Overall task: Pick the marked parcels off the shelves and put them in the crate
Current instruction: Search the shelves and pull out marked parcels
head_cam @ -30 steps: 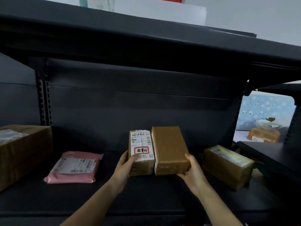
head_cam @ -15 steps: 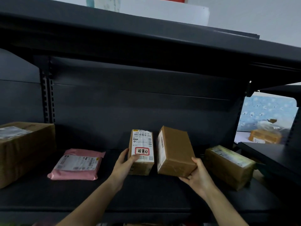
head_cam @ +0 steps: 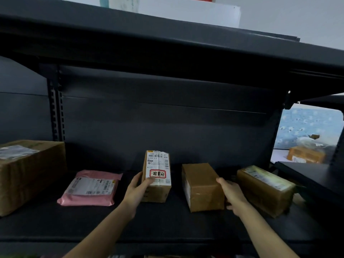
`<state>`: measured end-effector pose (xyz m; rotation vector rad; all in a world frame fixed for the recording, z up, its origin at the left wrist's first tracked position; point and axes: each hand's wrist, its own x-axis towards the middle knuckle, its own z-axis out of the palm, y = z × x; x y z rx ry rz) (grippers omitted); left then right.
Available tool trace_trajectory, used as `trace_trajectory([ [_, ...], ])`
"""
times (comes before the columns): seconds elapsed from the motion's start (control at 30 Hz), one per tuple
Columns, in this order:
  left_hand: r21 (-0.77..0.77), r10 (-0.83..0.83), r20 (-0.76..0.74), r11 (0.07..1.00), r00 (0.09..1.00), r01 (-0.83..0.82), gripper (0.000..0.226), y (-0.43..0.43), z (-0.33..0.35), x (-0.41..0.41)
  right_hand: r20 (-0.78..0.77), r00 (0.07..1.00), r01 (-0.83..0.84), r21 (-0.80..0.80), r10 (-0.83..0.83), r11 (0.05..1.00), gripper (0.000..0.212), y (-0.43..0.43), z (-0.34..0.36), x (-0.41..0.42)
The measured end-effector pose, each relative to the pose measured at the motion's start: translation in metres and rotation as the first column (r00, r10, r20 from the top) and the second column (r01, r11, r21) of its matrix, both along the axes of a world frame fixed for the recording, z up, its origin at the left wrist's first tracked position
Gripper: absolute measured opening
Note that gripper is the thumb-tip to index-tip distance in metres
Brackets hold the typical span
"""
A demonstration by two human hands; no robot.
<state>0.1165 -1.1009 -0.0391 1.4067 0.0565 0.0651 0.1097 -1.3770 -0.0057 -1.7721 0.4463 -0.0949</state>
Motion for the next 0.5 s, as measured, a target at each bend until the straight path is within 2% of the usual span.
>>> trace_trajectory([
  [0.03, 0.007, -0.004, 0.0, 1.0, 1.0, 0.004, 0.063, 0.001, 0.0, 0.0, 0.031, 1.0, 0.009, -0.122, -0.005, 0.993, 0.04, -0.001, 0.0, 0.001],
  [0.1, 0.015, -0.012, 0.006, 1.0, 1.0, 0.012, 0.064, 0.003, -0.001, -0.001, 0.082, 0.997, 0.032, -0.398, 0.0, 0.917, 0.05, 0.001, 0.0, 0.001],
  [0.17, 0.018, -0.015, 0.007, 1.0, 1.0, 0.015, 0.065, 0.003, -0.001, -0.001, 0.128, 0.992, 0.069, -0.6, 0.01, 0.797, 0.059, 0.009, 0.004, 0.0],
  [0.23, 0.019, -0.015, 0.008, 1.0, 1.0, 0.015, 0.067, 0.002, -0.001, 0.0, 0.06, 0.997, 0.01, -0.76, 0.056, 0.65, 0.073, 0.025, 0.009, 0.002],
  [0.3, 0.022, -0.017, 0.009, 1.0, 1.0, 0.017, 0.067, 0.001, -0.001, 0.0, -0.101, 0.993, -0.117, -0.835, 0.06, 0.538, 0.088, 0.042, 0.011, 0.005],
  [0.37, 0.025, -0.021, 0.01, 0.999, 1.0, 0.021, 0.067, 0.0, -0.001, -0.001, -0.182, 0.983, -0.168, -0.851, 0.021, 0.498, 0.095, 0.053, 0.012, 0.007],
  [0.43, 0.035, -0.018, 0.008, 0.999, 1.0, 0.018, 0.068, 0.001, 0.0, -0.002, -0.16, 0.987, -0.131, -0.853, -0.015, 0.506, 0.092, 0.054, 0.014, 0.007],
  [0.5, 0.037, -0.01, 0.003, 0.999, 1.0, 0.01, 0.068, 0.005, 0.0, -0.002, -0.065, 0.998, -0.057, -0.789, 0.009, 0.612, 0.084, 0.048, 0.012, 0.006],
])
